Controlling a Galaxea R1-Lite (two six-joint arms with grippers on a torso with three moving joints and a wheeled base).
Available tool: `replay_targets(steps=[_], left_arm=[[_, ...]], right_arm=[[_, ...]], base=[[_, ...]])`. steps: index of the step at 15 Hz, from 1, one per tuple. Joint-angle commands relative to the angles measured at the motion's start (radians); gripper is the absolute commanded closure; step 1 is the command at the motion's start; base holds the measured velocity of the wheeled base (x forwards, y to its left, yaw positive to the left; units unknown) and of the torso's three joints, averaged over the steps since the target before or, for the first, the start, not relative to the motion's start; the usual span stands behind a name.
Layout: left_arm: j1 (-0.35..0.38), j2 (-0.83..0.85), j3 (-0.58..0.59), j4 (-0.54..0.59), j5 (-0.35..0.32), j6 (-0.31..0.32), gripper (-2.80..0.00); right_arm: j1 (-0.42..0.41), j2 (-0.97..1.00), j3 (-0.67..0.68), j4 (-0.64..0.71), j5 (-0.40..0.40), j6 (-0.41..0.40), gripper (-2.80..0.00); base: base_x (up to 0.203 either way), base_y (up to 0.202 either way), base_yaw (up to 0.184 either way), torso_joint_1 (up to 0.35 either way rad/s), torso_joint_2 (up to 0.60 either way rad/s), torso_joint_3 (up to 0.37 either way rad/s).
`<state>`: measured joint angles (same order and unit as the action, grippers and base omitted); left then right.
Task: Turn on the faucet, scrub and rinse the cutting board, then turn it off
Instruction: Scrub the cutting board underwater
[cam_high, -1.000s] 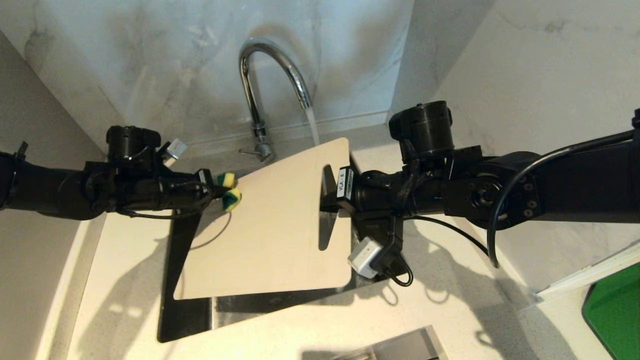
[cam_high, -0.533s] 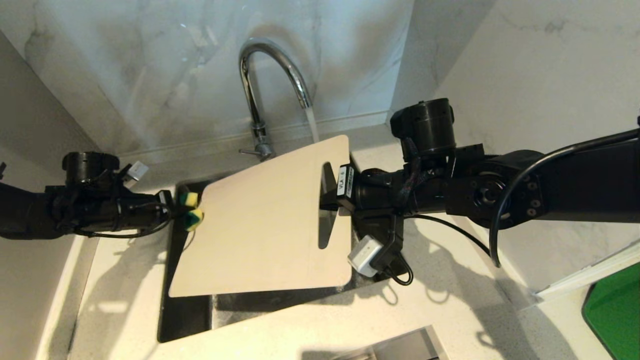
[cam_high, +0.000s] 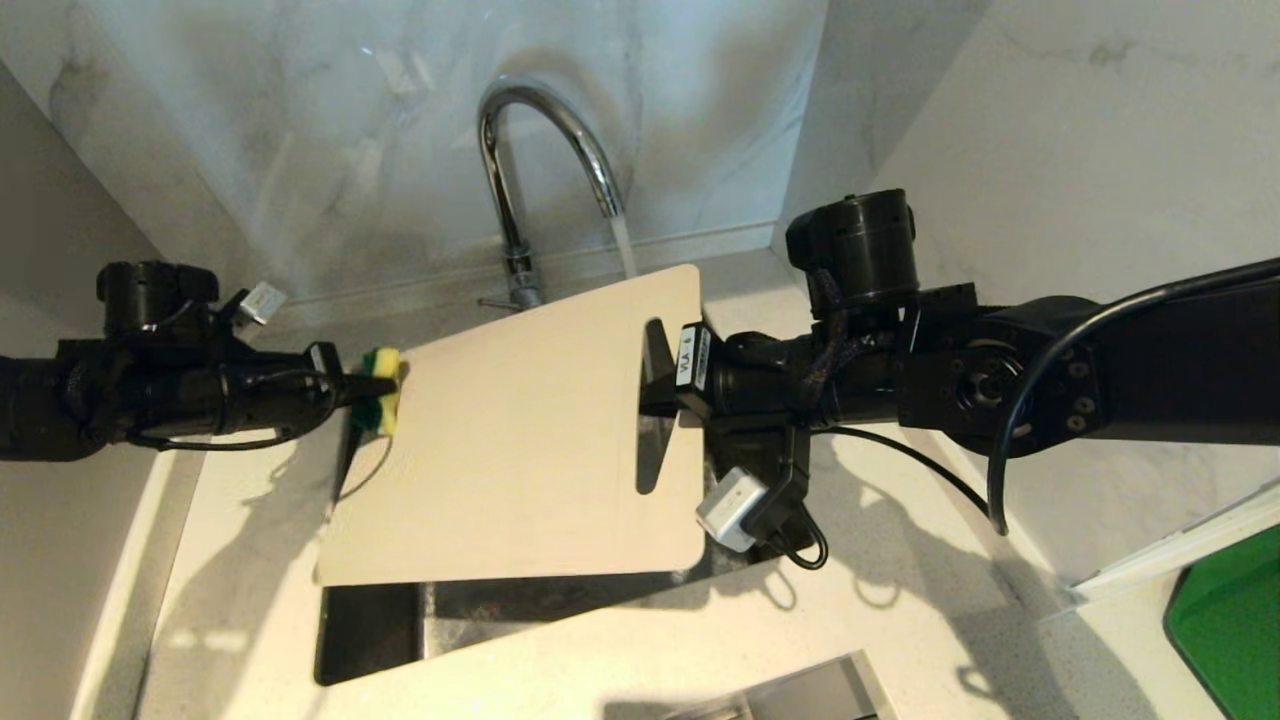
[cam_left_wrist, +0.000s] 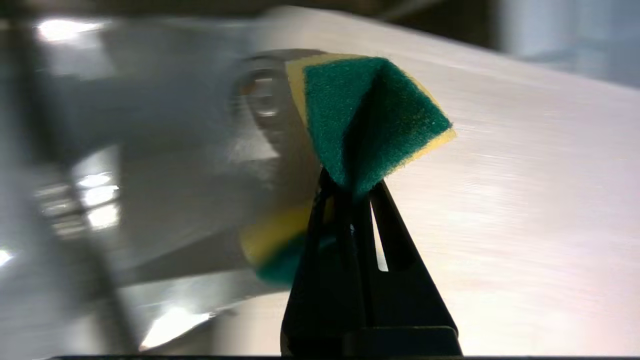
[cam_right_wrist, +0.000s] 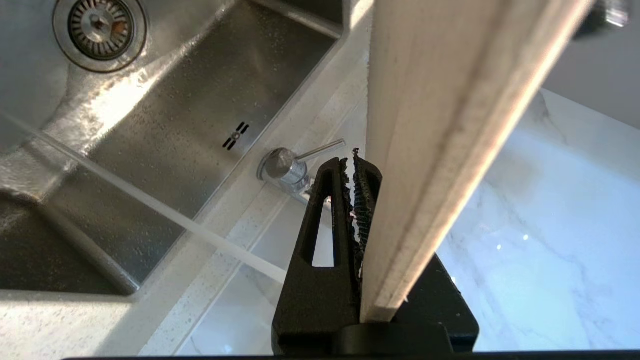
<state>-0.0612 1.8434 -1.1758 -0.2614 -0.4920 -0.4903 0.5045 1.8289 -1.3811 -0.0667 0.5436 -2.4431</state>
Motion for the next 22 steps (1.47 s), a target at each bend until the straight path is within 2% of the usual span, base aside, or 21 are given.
replay_targets(steps=[1,6,8,12,14,17,22], left_arm=[[-0.126,-0.104,-0.005,0.002,0.025,-0.031,0.0],[-0.487,-0.137,-0.006,0.02,0.221,-0.046,0.0],[-0.56,-0.106,-0.008,0.023,0.291,-0.047,0.0],[-0.552,-0.113,0.012,0.027,0.29,-0.055,0.0],[-0.508,-0.117,0.069,0.023,0.279,-0.055,0.0],[-0.382,-0.124,0.145,0.005,0.199,-0.054,0.0],[-0.153,-0.123,0.205,-0.011,0.056,-0.043,0.0]], right_arm=[[0.0,-0.003,0.003,0.001,0.002,-0.014,0.0],[0.0,-0.014,0.01,0.001,0.002,-0.013,0.0],[0.0,-0.018,0.01,0.001,0.002,-0.013,0.0],[0.0,-0.023,0.022,0.001,0.002,-0.011,0.0],[0.0,-0.023,0.022,0.001,0.002,-0.01,0.0],[-0.002,-0.022,0.023,0.001,0.004,-0.01,0.0],[-0.003,-0.019,0.022,0.001,0.004,-0.01,0.0]], base=[[0.0,0.0,0.0,0.0,0.0,0.0],[0.0,0.0,0.0,0.0,0.0,0.0],[0.0,0.0,0.0,0.0,0.0,0.0],[0.0,0.0,0.0,0.0,0.0,0.0],[0.0,0.0,0.0,0.0,0.0,0.0],[0.0,0.0,0.0,0.0,0.0,0.0],[0.0,0.0,0.0,0.0,0.0,0.0]])
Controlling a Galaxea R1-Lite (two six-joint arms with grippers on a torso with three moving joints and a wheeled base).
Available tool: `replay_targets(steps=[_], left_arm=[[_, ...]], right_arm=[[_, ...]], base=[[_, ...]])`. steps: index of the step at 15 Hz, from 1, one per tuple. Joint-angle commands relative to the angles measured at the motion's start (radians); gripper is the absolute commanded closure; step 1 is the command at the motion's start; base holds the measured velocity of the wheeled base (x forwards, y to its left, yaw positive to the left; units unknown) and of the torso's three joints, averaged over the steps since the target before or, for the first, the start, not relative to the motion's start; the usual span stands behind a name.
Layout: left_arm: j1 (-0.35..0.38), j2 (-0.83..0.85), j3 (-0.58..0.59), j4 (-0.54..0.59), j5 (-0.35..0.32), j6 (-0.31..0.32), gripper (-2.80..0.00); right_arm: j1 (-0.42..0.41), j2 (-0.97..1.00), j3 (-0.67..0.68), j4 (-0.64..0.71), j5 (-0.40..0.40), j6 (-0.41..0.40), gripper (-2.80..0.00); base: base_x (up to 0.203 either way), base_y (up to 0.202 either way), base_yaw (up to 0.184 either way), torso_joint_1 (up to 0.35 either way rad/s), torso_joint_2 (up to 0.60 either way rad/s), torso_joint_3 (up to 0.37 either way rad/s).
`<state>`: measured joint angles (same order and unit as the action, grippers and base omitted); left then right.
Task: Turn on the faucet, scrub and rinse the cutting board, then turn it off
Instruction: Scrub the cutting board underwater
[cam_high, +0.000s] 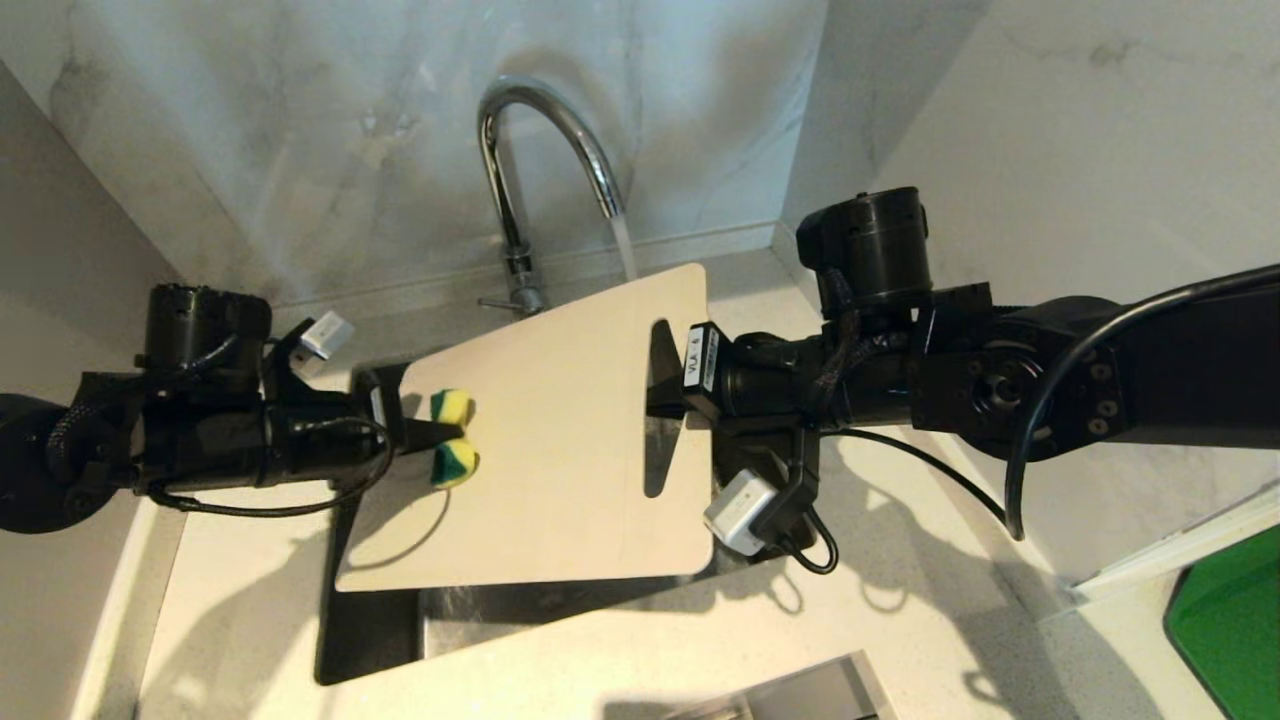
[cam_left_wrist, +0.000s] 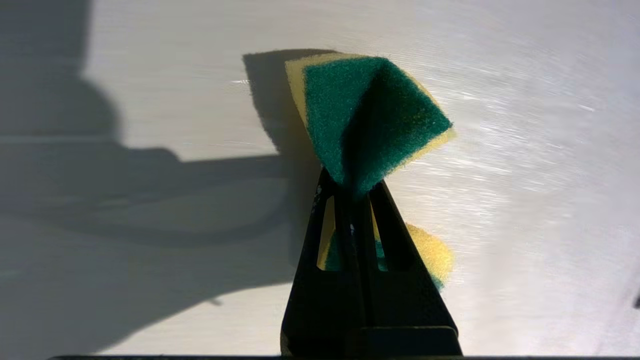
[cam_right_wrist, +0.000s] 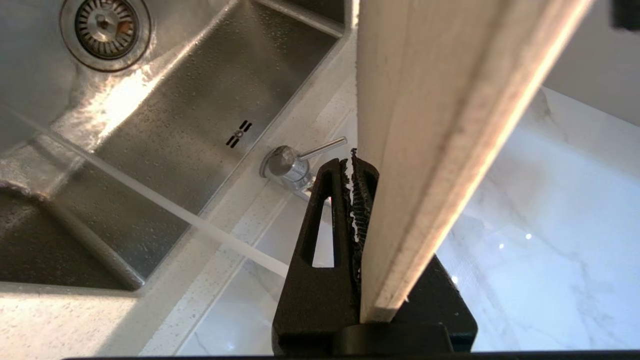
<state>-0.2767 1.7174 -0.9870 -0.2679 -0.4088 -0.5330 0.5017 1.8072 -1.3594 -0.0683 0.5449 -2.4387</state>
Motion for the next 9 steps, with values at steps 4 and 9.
replay_targets(steps=[4,9], left_arm=[[0.178,0.01,0.044,-0.007,-0.094,0.055,0.0],[0.328,0.01,0.089,-0.005,-0.149,0.152,0.0]], right_arm=[[-0.002,-0.002,0.0,0.002,0.003,-0.014,0.0],[-0.002,-0.006,0.0,0.002,0.003,-0.014,0.0]], base=[[0.0,0.0,0.0,0.0,0.0,0.0],[0.0,0.0,0.0,0.0,0.0,0.0]])
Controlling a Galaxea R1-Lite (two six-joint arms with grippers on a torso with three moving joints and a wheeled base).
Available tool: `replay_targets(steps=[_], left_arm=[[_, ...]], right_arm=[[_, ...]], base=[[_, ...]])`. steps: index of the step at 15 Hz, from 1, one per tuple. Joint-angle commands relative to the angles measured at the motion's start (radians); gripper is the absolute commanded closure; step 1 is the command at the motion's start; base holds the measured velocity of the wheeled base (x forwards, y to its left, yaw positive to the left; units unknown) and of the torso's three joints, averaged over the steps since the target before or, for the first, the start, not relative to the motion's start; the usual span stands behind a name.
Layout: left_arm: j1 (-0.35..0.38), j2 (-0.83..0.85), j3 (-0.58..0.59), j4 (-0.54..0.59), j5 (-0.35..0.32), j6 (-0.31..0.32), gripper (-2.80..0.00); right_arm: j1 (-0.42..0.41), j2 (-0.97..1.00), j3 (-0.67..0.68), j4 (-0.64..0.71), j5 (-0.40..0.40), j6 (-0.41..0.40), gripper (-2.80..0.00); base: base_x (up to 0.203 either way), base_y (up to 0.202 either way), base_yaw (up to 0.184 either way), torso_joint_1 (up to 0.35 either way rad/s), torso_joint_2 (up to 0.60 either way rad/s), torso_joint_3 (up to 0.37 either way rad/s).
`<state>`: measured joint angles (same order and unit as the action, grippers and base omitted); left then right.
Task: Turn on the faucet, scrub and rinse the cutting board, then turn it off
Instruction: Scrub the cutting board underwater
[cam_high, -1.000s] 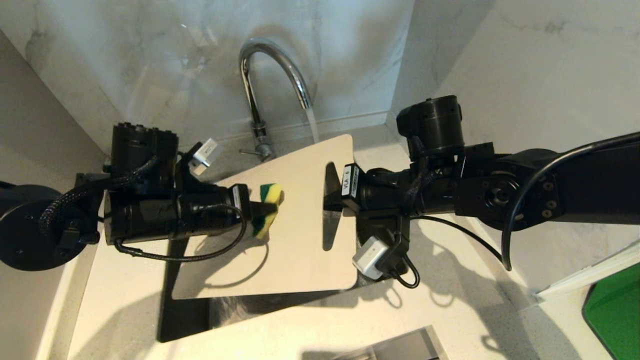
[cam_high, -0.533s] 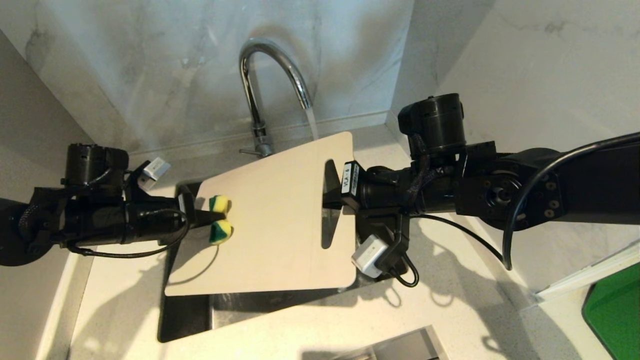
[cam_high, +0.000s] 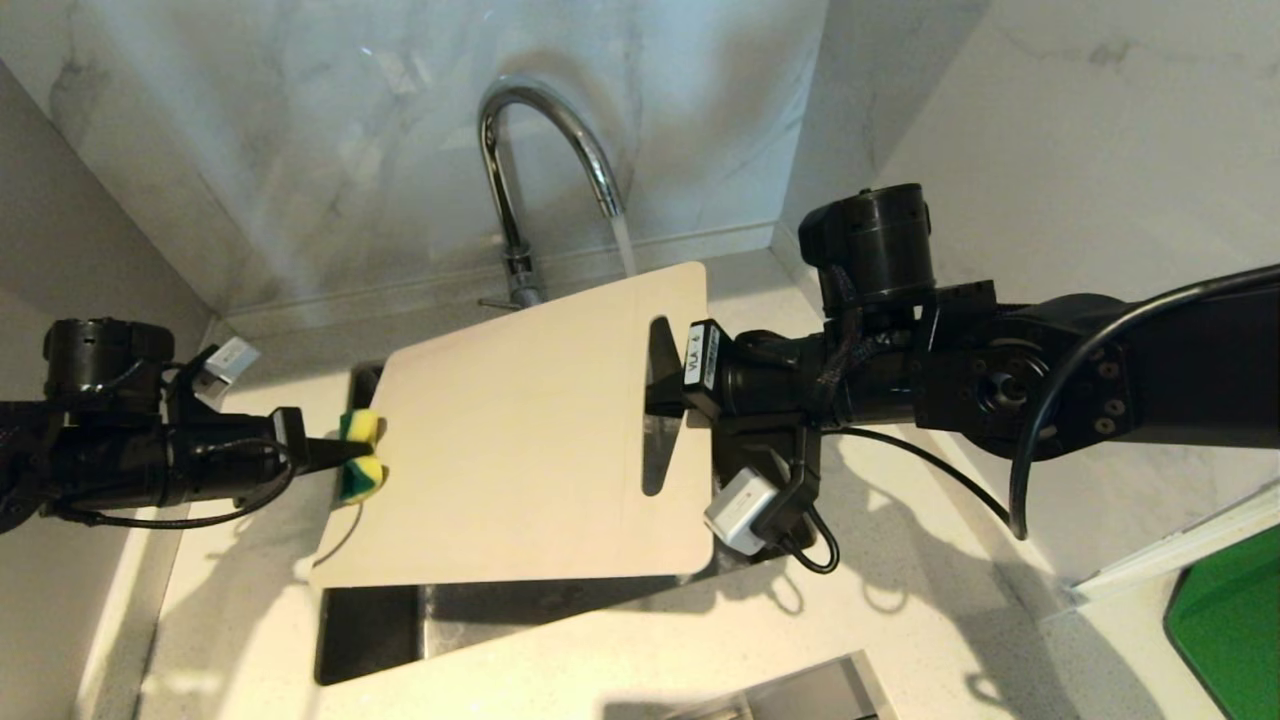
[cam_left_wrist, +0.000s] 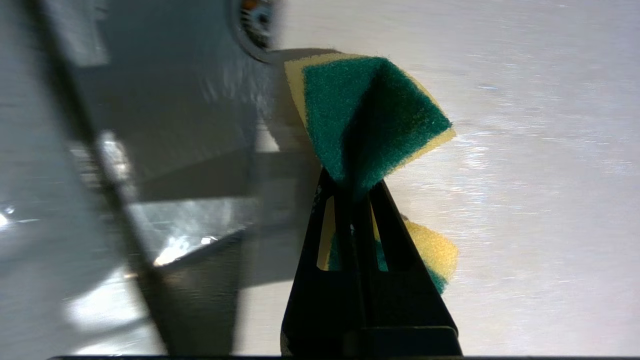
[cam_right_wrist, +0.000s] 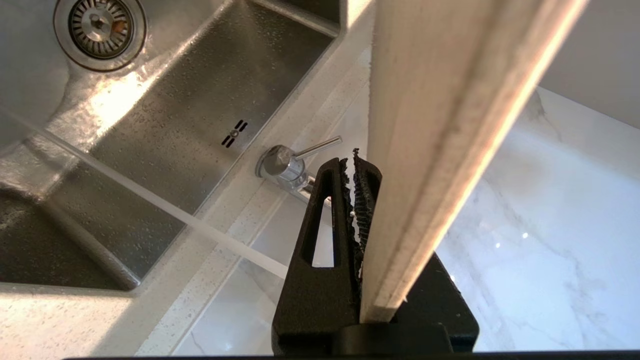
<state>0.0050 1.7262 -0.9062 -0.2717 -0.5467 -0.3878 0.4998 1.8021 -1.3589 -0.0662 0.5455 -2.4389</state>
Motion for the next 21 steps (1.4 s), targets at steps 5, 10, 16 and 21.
replay_targets(steps=[5,10,16,21], left_arm=[[0.085,-0.048,-0.045,0.006,-0.041,0.0,0.0],[-0.111,-0.221,-0.169,0.161,-0.026,-0.129,0.0],[-0.564,-0.284,-0.176,0.206,0.199,-0.233,0.0],[-0.648,-0.201,-0.102,0.187,0.266,-0.26,0.0]], right_arm=[[0.0,-0.004,0.001,0.0,0.002,-0.014,0.0],[-0.001,0.002,0.0,0.0,0.001,-0.014,0.0],[-0.003,-0.001,-0.008,-0.001,-0.001,0.0,0.0],[-0.017,-0.01,-0.002,0.0,0.002,0.001,0.0]], base=[[0.0,0.0,0.0,0.0,0.0,0.0],[0.0,0.0,0.0,0.0,0.0,0.0],[0.0,0.0,0.0,0.0,0.0,0.0],[0.0,0.0,0.0,0.0,0.0,0.0]])
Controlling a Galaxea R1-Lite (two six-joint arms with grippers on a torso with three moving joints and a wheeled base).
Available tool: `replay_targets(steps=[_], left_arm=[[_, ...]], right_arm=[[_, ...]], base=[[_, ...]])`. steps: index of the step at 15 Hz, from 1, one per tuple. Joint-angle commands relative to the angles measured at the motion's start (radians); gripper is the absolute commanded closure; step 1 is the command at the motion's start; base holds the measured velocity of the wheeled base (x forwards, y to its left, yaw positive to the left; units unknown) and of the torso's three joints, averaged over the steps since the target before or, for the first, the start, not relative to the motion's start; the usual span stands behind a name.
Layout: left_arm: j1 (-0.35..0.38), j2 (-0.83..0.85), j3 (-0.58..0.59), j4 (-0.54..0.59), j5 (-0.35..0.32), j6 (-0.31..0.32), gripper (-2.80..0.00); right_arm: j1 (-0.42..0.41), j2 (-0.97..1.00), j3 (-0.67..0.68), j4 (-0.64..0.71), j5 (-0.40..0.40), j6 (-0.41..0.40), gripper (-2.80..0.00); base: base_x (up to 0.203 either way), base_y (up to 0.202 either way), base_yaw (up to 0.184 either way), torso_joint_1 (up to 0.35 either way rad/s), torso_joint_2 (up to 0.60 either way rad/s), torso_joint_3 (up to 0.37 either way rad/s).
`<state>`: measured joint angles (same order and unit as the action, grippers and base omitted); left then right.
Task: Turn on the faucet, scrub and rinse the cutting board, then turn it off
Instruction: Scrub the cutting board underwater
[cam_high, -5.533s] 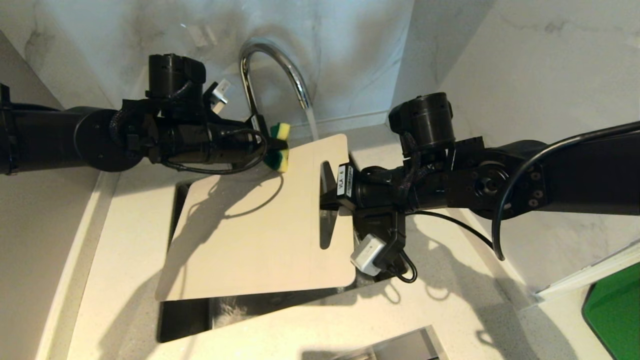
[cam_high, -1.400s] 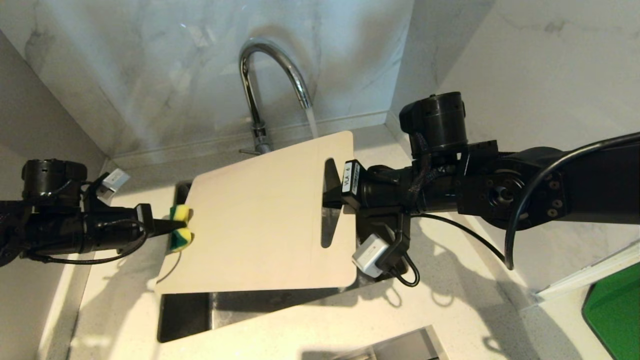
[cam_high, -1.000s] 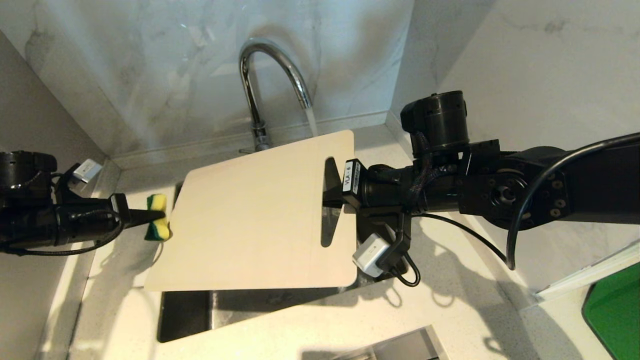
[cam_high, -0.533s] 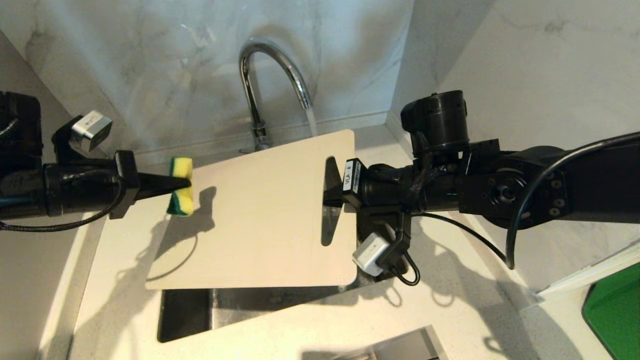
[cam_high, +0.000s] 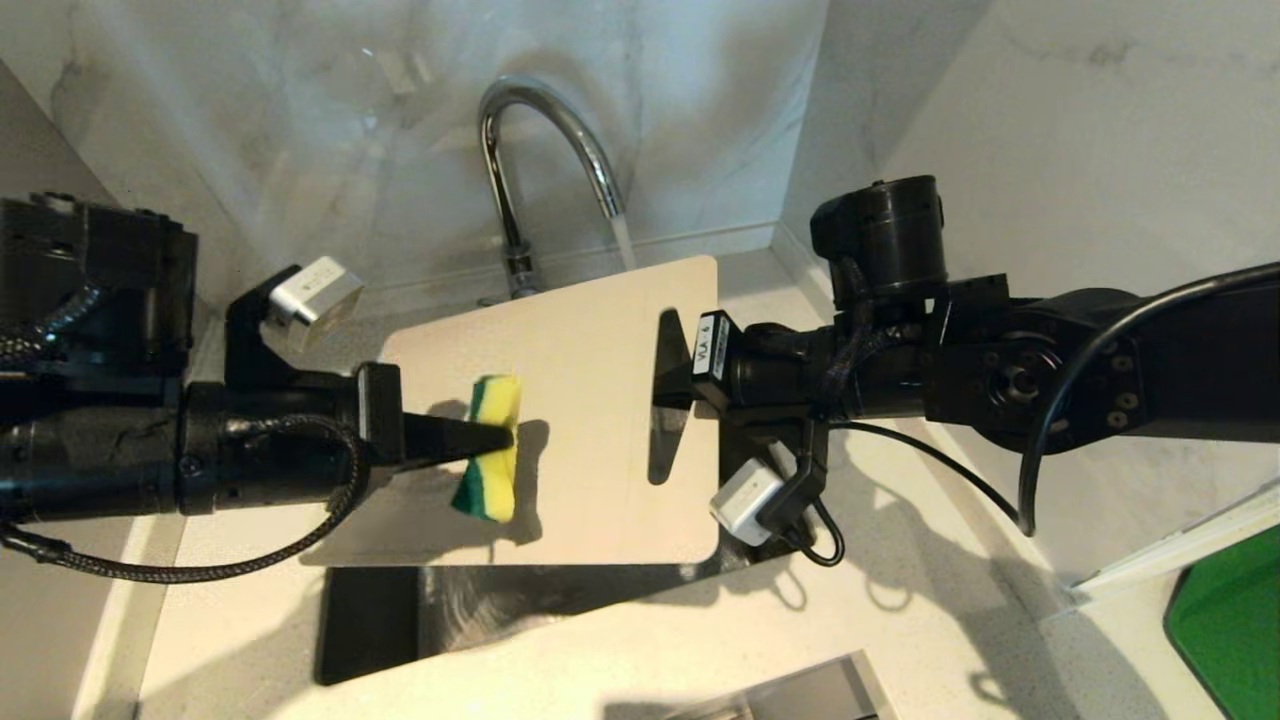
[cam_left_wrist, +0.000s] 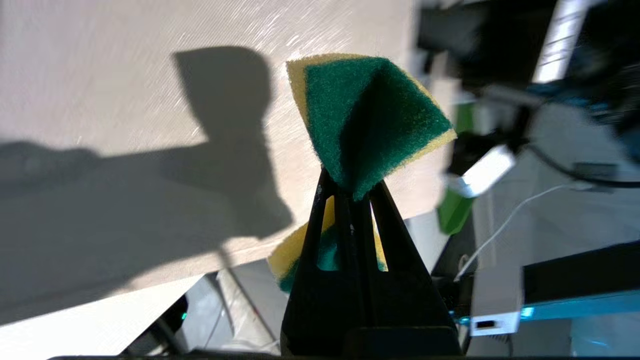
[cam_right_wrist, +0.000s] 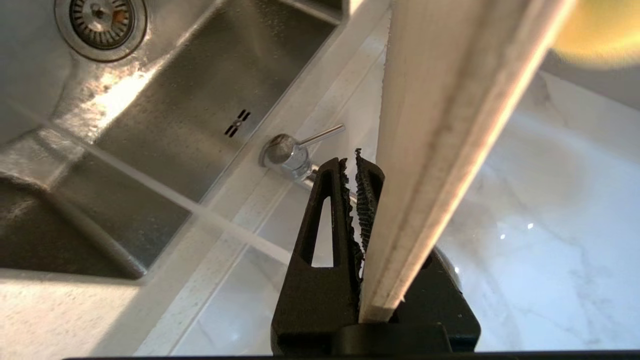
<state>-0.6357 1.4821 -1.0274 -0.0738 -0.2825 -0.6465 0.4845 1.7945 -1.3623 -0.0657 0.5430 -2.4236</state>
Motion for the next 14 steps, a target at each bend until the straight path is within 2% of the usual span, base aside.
replay_targets(steps=[1,4,6,10,14], left_arm=[[-0.001,0.07,0.038,-0.041,0.007,0.003,0.0],[0.01,0.117,0.119,-0.155,0.042,0.028,0.0],[0.035,0.124,0.159,-0.185,0.049,0.044,0.0],[0.132,0.129,0.208,-0.196,0.036,0.069,0.0],[0.252,0.154,0.298,-0.297,-0.012,0.12,0.0]], right_arm=[[-0.001,-0.004,0.002,-0.001,0.005,-0.014,0.0],[-0.001,-0.012,0.005,0.0,0.005,-0.014,0.0],[-0.001,-0.014,0.012,0.0,0.005,-0.014,0.0],[-0.001,-0.012,0.014,-0.002,0.005,-0.014,0.0],[-0.001,-0.012,0.044,-0.058,0.005,0.016,0.0]], base=[[0.0,0.0,0.0,0.0,0.0,0.0],[0.0,0.0,0.0,0.0,0.0,0.0],[0.0,0.0,0.0,0.0,0.0,0.0],[0.0,0.0,0.0,0.0,0.0,0.0],[0.0,0.0,0.0,0.0,0.0,0.0]])
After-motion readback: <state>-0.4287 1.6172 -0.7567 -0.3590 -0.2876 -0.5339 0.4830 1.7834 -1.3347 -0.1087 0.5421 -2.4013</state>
